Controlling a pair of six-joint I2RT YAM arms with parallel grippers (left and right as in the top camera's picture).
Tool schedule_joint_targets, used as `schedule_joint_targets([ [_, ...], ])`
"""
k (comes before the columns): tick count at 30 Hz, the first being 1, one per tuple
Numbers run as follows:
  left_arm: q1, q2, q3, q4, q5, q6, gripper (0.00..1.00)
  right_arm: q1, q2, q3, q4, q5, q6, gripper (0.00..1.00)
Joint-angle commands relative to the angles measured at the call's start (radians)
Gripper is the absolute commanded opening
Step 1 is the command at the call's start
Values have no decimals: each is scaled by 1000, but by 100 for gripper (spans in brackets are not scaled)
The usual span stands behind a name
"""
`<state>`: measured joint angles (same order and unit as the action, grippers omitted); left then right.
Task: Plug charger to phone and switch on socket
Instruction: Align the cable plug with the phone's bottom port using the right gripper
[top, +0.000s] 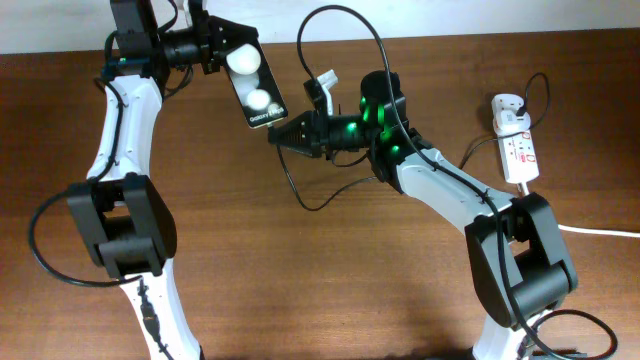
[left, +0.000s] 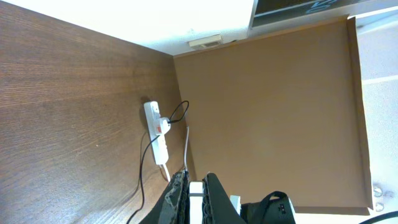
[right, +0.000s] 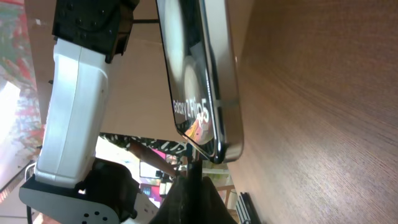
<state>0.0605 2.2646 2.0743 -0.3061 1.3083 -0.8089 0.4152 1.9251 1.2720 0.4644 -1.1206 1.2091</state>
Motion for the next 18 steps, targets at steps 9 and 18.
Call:
schedule_joint_targets([
  [9, -39, -35, 6, -22, 146, -33, 0, -22, -15, 29, 76, 257, 19, 4],
  [18, -39, -35, 6, -21, 166, -81, 0, -22, -15, 29, 135, 269, -50, 4],
])
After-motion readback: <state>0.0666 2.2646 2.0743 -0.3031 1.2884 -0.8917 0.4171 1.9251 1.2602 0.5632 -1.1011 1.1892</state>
